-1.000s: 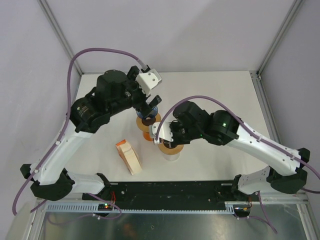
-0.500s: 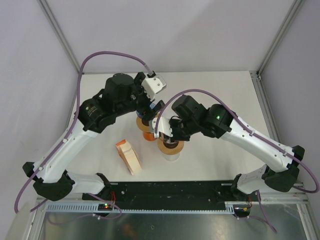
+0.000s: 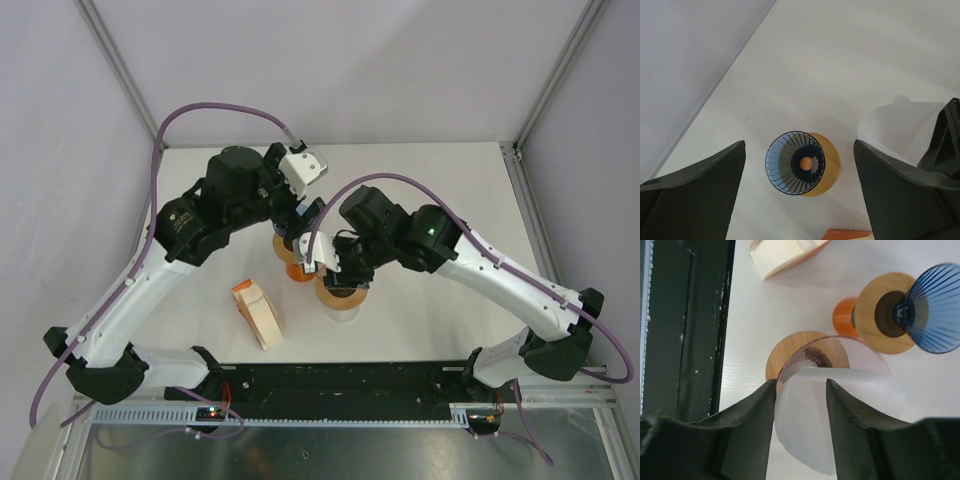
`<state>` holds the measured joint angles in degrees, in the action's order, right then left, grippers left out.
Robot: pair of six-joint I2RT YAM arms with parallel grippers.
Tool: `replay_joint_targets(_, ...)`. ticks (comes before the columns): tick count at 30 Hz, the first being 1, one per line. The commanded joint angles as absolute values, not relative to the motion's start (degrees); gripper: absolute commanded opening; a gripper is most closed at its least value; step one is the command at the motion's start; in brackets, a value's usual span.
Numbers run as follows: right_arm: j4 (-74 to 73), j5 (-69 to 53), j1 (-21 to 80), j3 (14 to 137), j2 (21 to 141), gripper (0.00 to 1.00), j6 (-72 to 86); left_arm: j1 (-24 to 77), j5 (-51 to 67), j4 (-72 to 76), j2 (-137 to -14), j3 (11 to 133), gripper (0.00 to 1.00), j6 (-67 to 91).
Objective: Place the coffee filter in the dripper
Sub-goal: Place the coffee filter in the coffee dripper.
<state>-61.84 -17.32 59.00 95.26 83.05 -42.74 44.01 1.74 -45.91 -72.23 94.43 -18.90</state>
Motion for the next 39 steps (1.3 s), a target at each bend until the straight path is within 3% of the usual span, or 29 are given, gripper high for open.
replay_joint_targets(1, -58.0, -22.0, 58.9, 100.0, 79.8, 0.51, -40.4, 43.0, 1.8, -43.5, -70.2, 93.6, 0.93, -18.4)
replay_joint_targets(6, -54.4, -25.5, 58.9, 100.9, 77.1, 0.56, -35.1, 41.4, 2.0, -42.8, -69.3, 92.6, 0.93, -18.2)
replay_joint_targets(9, -51.8, -23.1, 58.4, 100.0, 76.2, 0.54, -30.1, 39.2, 2.5, -42.2, -68.7, 91.6, 0.94, -17.4)
replay_joint_targets(11, -50.9, -19.0, 57.2, 99.1, 76.3, 0.4, -26.4, 37.2, 3.7, -41.9, -68.2, 90.2, 0.94, -16.7)
replay_joint_targets(14, -52.5, -15.2, 55.6, 98.7, 78.1, 0.1, -21.9, 35.1, 5.6, -41.3, -67.2, 87.0, 0.94, -15.8)
replay_joint_targets(16, -54.0, -12.4, 55.6, 98.6, 79.5, 0.03, -20.0, 34.1, 6.4, -41.0, -66.5, 84.9, 0.94, -15.4)
replay_joint_targets(27, -57.6, -2.8, 56.8, 95.1, 86.8, 0.0, -16.4, 29.9, 8.4, -40.1, -63.7, 80.7, 0.94, -14.9)
replay_joint_targets(39, -56.3, -2.6, 57.7, 90.6, 91.7, 0.0, -16.6, 28.3, 8.9, -40.1, -63.4, 81.0, 0.94, -14.9)
